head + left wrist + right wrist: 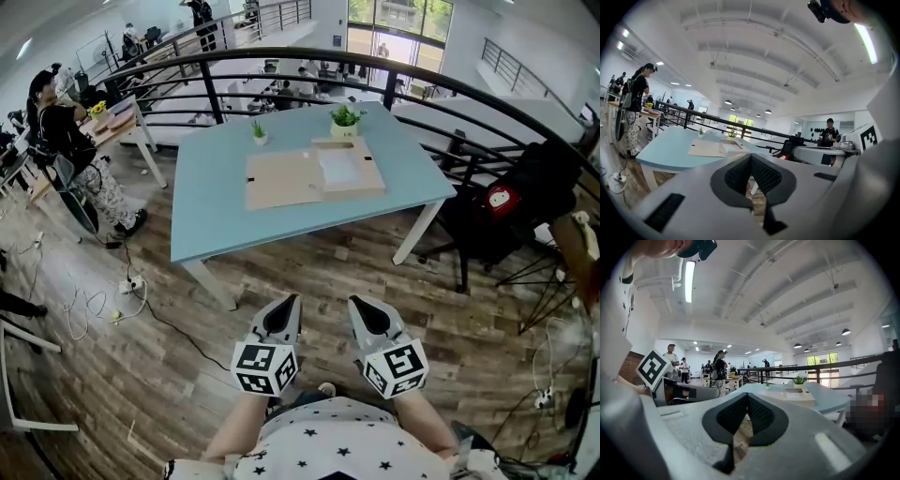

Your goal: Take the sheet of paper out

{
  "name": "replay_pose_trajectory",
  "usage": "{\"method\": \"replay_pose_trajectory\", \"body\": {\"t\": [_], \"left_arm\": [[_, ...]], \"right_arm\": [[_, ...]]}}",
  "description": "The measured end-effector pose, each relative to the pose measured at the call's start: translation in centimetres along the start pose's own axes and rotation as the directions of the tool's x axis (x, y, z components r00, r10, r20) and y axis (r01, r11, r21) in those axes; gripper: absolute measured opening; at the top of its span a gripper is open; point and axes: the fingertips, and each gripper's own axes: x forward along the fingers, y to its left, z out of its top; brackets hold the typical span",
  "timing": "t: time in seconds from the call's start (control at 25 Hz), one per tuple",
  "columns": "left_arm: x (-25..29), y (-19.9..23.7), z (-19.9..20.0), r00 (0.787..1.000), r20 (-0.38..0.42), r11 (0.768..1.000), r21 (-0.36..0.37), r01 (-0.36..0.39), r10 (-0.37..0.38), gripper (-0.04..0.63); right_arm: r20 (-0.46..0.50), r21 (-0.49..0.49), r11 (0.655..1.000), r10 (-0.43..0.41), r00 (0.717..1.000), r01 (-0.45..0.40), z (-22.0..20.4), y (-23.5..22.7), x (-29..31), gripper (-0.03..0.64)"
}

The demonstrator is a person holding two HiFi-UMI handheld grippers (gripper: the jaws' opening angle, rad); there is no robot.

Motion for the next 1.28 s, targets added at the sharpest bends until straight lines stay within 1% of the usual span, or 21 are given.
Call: {"method": "replay_pose_trajectory", "body": {"t": [0.32,0.6,0.76,0.92,1.12,1.28], "left_arm": [[0.3,-1.4,-0.2,1.0,0.011,1.0,0.0,0.001,-0.001,0.002],[-0.2,-3.0,-0.4,1.0,0.003,1.0,0.013,0.009,-0.009,0.003],[-0.2,-3.5,-0.4,1.0,-0.005,1.0,0.009,0.027,-0.027,0.006],[0.0,-3.4,-0.8,0.999,-0.018,0.999,0.014,0.039,-0.038,0.054],[1.2,-2.5,-0.7,0.999,-0.019,0.999,0.035,0.039,-0.038,0.111],[3.1,-1.3,-0.6,0.999,-0.021,0.999,0.027,0.04,-0.039,0.14]], "right_arm": [[0.01,-0.01,1.0,-0.005,1.0,0.005,-0.1,-1.3,-0.8,0.006],[-0.008,0.038,0.998,-0.055,0.998,0.055,-0.9,-2.8,-2.2,0.006],[-0.019,0.05,0.997,-0.052,0.998,0.053,-1.1,-3.0,-2.5,0.021],[-0.031,0.044,0.997,-0.065,0.997,0.066,-1.5,-3.2,-2.4,0.034],[-0.038,0.054,0.996,-0.065,0.997,0.067,-2.1,-3.8,-1.2,0.092],[-0.048,0.066,0.996,-0.058,0.997,0.061,-2.8,-5.0,0.7,0.135]]}}
